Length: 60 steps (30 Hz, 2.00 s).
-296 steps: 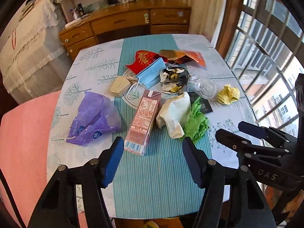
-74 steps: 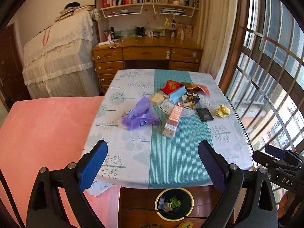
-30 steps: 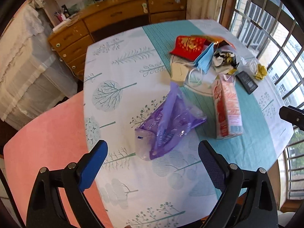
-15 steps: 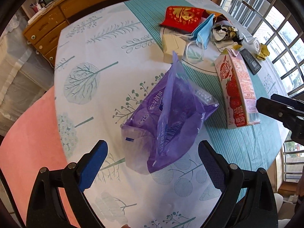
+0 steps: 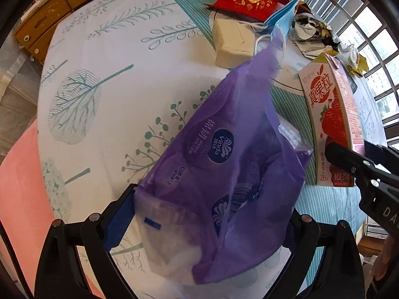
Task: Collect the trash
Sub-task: 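Grasp the purple plastic bag with the left tool while the right tool grasps the pink juice carton, then carry the purple bag and pink carton over the bin with both tools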
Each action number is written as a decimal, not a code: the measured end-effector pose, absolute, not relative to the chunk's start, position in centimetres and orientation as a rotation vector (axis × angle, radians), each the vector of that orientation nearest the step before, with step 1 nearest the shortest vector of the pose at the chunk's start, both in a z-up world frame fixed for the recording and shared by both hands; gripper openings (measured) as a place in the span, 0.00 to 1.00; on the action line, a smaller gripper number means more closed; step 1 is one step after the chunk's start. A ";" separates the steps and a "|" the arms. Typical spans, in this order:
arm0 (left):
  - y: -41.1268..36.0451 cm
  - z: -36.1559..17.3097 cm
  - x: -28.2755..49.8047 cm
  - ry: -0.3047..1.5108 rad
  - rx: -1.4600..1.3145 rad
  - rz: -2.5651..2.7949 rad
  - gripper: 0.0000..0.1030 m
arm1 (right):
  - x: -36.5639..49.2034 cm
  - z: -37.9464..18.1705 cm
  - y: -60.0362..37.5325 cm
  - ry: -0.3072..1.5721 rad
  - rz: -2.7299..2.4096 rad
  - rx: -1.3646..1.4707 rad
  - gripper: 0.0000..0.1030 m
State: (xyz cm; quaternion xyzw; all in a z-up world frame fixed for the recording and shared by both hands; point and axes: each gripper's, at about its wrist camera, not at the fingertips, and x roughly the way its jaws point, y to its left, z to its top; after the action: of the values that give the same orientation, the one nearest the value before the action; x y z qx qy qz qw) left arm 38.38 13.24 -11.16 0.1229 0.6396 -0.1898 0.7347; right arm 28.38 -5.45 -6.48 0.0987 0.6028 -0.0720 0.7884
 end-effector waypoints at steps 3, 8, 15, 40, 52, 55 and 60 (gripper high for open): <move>12.7 -11.4 38.6 1.388 0.308 -0.416 0.92 | 28.5 -6.5 -5.2 1.295 -0.149 0.193 0.43; 11.5 -11.5 38.7 1.368 0.356 -0.406 0.90 | 28.4 -6.4 -5.3 1.284 -0.134 0.184 0.41; 11.0 -10.2 37.7 1.330 0.355 -0.414 0.47 | 27.8 -6.1 -5.6 1.268 -0.097 0.183 0.40; 7.7 0.4 27.0 1.128 0.288 -0.320 0.41 | 20.4 2.0 -10.8 1.070 0.116 0.194 0.39; 1.0 5.7 13.2 1.019 0.190 -0.178 0.42 | 10.0 6.0 -18.5 0.984 0.271 0.113 0.39; -1.2 5.9 9.4 1.019 0.190 -0.160 0.42 | 7.1 6.1 -20.8 0.982 0.300 0.103 0.39; -4.2 5.7 4.2 1.046 0.201 -0.147 0.42 | 3.4 4.9 -23.5 1.040 0.331 0.124 0.39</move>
State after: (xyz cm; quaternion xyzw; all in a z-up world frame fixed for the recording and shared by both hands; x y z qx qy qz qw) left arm 4.22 -4.18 5.75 0.0957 0.4983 -0.0700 0.8589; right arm 3.37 -23.48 4.90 0.0591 0.4943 0.1573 0.8529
